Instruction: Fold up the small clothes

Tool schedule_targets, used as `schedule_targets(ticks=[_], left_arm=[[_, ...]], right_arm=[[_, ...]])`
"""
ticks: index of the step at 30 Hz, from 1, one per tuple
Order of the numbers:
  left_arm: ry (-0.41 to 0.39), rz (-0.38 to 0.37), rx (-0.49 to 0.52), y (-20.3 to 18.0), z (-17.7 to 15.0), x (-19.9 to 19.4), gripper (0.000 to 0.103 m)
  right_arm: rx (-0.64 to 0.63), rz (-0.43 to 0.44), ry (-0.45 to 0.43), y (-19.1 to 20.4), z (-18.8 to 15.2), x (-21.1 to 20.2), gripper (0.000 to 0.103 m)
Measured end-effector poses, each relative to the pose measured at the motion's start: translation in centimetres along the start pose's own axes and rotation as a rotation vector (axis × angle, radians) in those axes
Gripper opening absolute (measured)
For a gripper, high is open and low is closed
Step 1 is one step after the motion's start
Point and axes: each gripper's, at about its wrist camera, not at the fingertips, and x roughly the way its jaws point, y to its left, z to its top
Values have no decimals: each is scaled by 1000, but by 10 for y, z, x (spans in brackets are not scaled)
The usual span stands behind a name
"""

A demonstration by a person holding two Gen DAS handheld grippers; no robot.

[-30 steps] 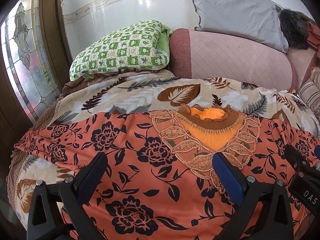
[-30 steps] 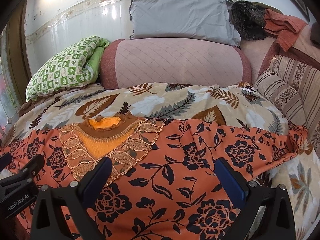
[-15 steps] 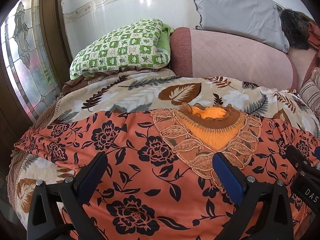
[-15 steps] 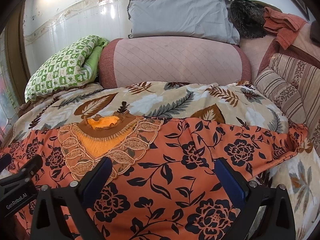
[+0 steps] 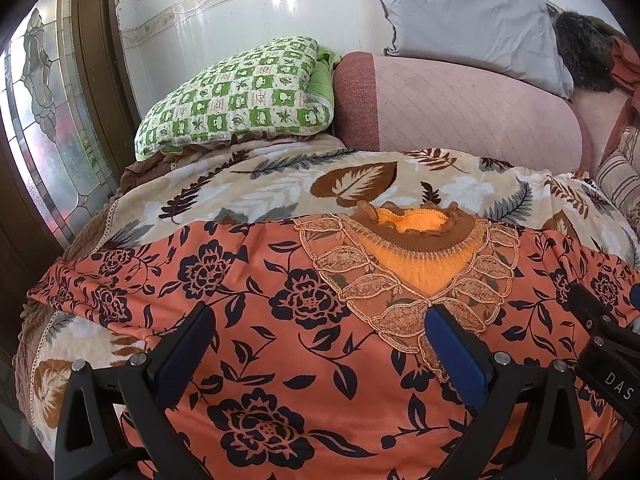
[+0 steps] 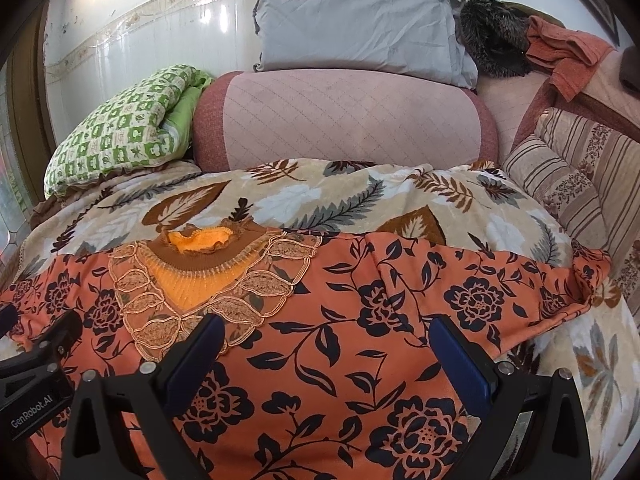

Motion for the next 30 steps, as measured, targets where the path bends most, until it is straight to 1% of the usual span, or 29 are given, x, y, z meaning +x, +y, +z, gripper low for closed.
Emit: schedule_targets(ticks=[4,11,15,23,27,30], left_arm=[[2,2,14,-4,-2,1,103],[1,-2,43,-13,-4,0,103],[-2,5,30,-7,-2,0,103],[-5,44,-50,26,7,3,103],[-5,63,-82,41,9,5,103],[-1,68,-99,48,9,6,103]], right_arm=[[-7,4,-7,1,1,-2,103],[40,89,53,-7,0,4,103],[50,142,87,-4,-2,8,103],[-30,141,77,21,-6,7,103],[-72,105,51,33,-6,3,103],[-115,56,17,41,-7,-1,103]])
